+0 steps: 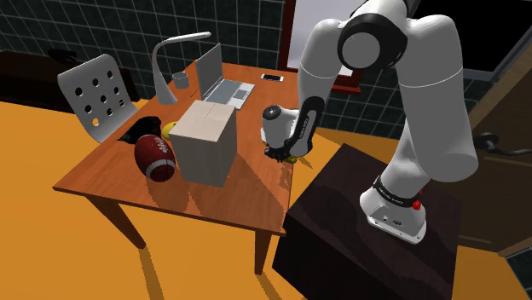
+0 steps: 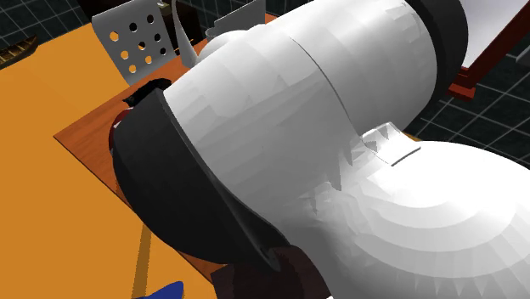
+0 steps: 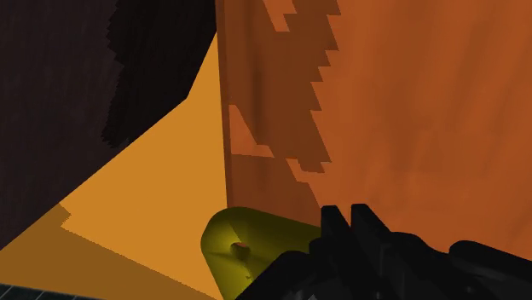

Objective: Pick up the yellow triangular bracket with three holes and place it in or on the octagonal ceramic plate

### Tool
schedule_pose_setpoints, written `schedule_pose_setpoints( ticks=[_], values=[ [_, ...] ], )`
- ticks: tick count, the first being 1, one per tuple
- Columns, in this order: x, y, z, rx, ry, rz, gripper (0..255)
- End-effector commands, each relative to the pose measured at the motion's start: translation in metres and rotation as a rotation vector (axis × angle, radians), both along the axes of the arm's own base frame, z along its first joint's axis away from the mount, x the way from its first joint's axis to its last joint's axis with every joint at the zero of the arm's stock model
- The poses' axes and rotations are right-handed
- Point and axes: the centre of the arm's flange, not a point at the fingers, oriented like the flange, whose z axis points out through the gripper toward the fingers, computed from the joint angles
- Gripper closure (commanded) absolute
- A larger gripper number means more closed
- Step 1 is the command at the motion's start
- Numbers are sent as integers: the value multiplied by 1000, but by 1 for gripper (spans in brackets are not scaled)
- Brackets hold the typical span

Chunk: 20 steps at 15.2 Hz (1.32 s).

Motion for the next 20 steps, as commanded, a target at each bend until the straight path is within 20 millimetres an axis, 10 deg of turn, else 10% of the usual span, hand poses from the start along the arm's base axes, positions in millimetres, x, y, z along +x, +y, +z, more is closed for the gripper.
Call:
schedule_pose_setpoints(
  ticks=[1, 6, 7, 12, 20],
  values=[
    [0, 0, 0, 0, 0, 0, 255],
    [0, 0, 0, 0, 0, 0, 255],
    [0, 0, 0, 0, 0, 0, 0],
    [39, -78, 38, 139, 13, -411, 0],
    [36, -88, 0, 147, 14, -436, 0]
  ],
)
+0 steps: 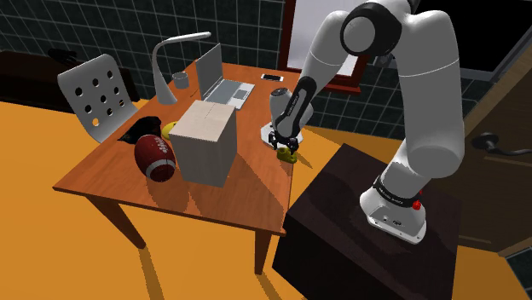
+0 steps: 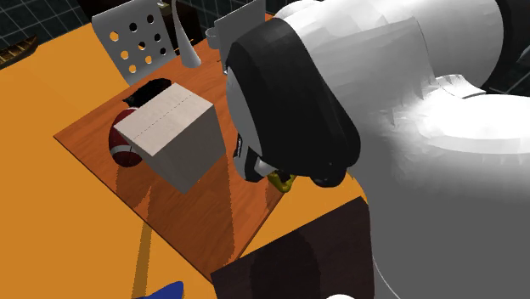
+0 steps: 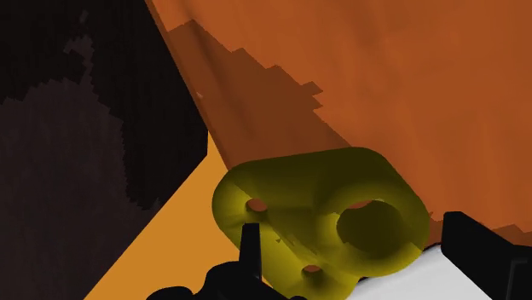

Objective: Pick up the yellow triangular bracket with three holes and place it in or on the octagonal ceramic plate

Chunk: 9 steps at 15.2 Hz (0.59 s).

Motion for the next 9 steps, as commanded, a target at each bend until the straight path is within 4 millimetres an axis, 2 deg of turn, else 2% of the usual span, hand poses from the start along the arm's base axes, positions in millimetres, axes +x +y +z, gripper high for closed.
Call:
schedule_pose_setpoints(
  ticks=[1, 8, 9],
  values=[
    [0, -2, -7, 0, 0, 0, 0],
    [0, -2, -7, 0, 0, 0, 0],
    [0, -2, -7, 0, 0, 0, 255]
  ],
)
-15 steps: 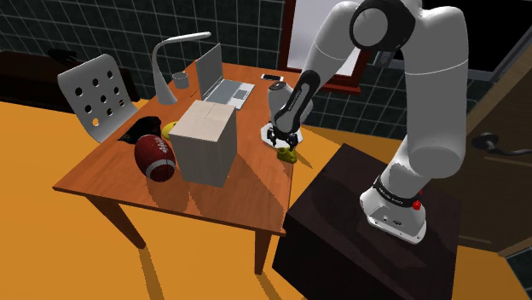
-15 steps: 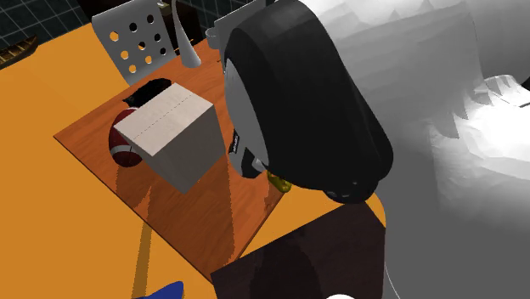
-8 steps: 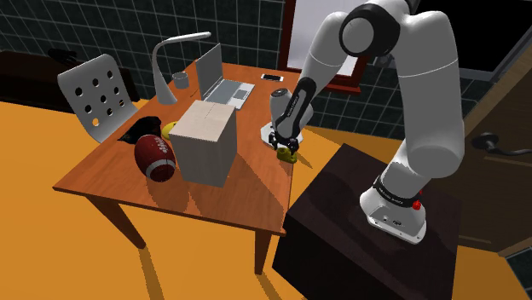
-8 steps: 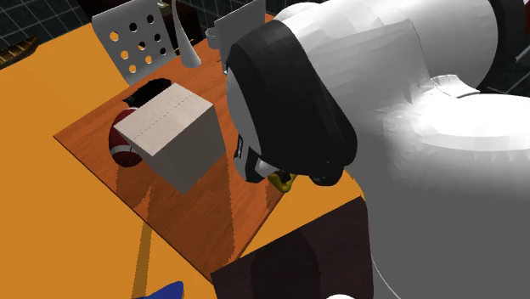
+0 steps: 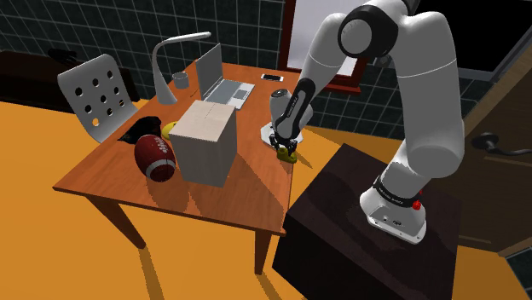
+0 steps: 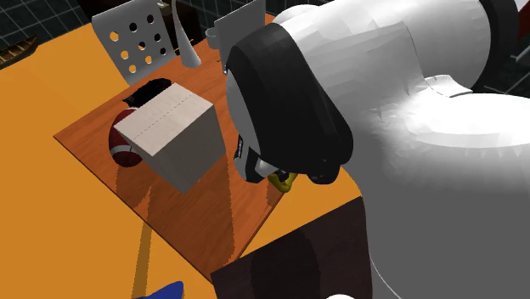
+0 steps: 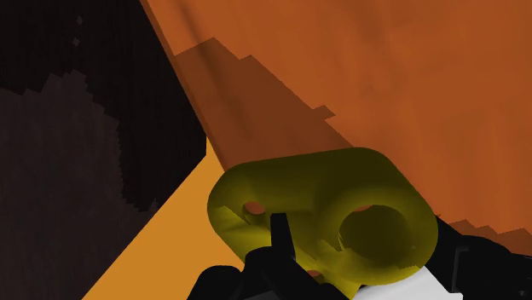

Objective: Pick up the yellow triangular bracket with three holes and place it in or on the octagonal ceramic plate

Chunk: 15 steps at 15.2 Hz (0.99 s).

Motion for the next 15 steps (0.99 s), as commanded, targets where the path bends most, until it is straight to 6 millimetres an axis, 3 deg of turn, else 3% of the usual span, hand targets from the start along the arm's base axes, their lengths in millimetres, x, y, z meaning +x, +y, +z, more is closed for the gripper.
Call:
schedule_pose_setpoints(
  ticks=[1, 9, 15],
  values=[
    [0, 0, 0, 0, 0, 0, 255],
    [0, 0, 0, 0, 0, 0, 255],
    [0, 0, 31, 0, 0, 0, 255]
  ],
)
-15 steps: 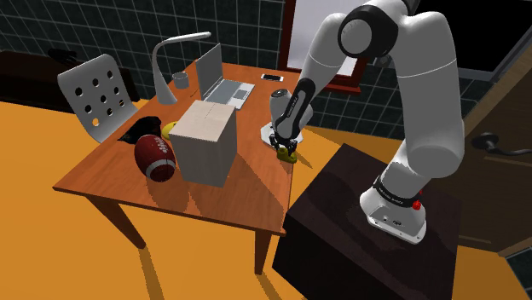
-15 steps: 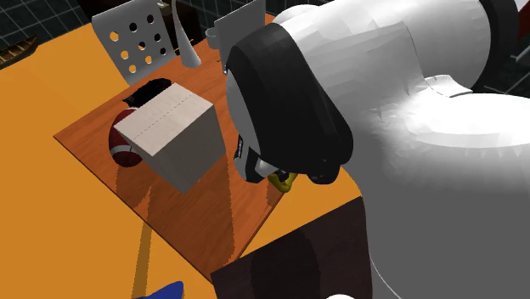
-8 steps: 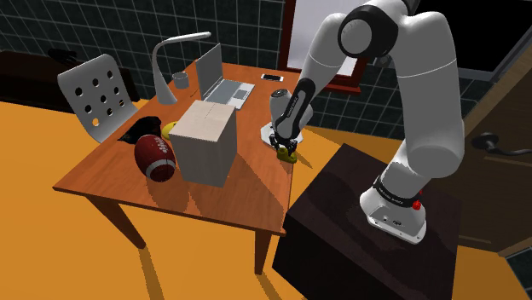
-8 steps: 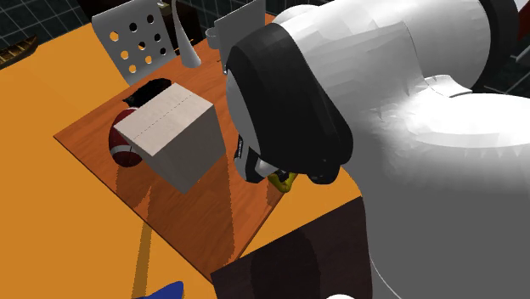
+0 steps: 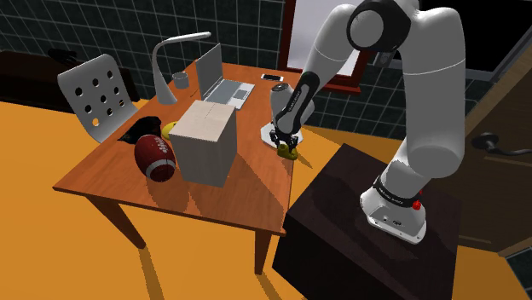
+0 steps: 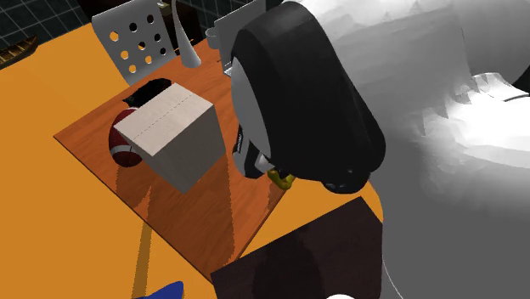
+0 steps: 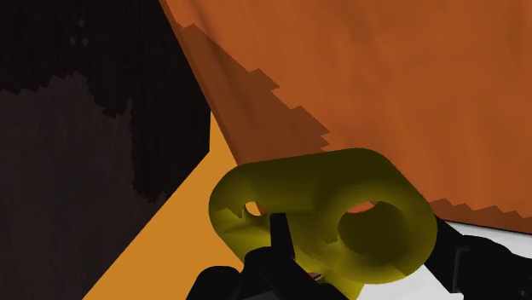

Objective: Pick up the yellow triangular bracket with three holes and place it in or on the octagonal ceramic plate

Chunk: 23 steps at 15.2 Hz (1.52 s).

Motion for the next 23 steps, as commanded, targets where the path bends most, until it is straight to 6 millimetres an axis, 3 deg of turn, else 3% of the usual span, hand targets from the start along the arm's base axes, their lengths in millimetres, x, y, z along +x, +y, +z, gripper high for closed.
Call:
schedule_pose_setpoints(
  ticks=[1, 11, 22, 23],
  values=[
    [0, -1, 12, 0, 0, 0, 255],
    [0, -1, 60, 0, 0, 0, 255],
    [102, -104, 67, 0, 0, 0, 255],
    [118, -120, 68, 0, 0, 0, 255]
  ],
)
